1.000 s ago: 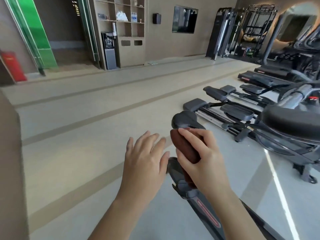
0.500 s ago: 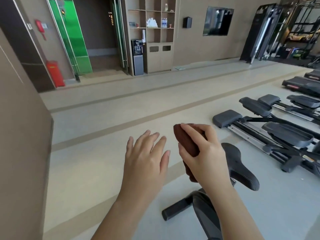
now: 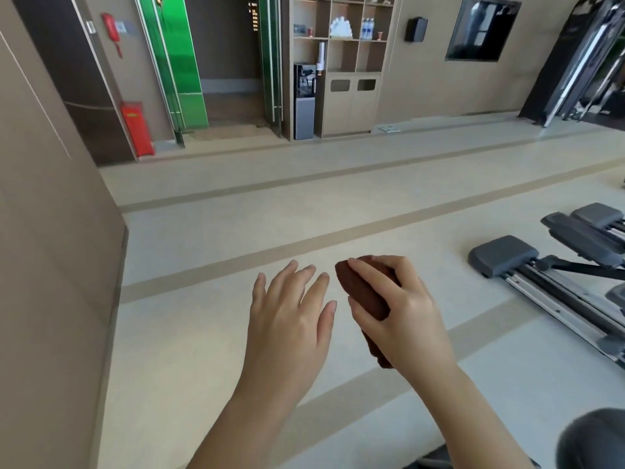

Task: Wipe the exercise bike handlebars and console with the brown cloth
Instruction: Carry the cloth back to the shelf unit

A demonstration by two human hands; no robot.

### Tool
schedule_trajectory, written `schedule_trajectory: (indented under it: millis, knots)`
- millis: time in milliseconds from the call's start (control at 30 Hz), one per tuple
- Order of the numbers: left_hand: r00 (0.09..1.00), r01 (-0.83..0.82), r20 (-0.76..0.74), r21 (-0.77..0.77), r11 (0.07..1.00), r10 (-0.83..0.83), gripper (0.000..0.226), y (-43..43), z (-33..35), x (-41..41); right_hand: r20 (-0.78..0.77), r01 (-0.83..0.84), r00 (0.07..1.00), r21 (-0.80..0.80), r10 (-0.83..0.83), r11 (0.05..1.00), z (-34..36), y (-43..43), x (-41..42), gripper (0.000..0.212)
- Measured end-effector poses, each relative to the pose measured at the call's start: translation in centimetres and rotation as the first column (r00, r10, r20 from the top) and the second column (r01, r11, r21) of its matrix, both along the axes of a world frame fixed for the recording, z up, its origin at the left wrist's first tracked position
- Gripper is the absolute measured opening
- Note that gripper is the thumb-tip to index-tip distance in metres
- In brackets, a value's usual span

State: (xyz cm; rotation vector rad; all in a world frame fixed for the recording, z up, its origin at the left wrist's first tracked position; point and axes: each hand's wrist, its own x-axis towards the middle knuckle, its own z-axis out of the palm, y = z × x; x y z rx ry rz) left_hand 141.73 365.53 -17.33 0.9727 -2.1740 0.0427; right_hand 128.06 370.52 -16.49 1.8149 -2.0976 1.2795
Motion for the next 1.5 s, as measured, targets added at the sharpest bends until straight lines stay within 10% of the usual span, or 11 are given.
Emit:
schedule_trajectory:
  millis: [600,1500]
  knots:
    - [1.0,0.027,0.013,0.041,0.999,-0.027,0.041,-37.0,-1.0,-1.1,0.126,-0.031,0.992,0.048,0.025,0.998,-0.9,-36.9,-1.6,0.042]
    - [0.999,0.038,0.032,0.056,0.998,-0.04,0.033,-95.8,-2.8,-35.9,0.119,0.013,0.993,0.04,-0.018,0.999,-2.0,-95.6,-35.8,0.044]
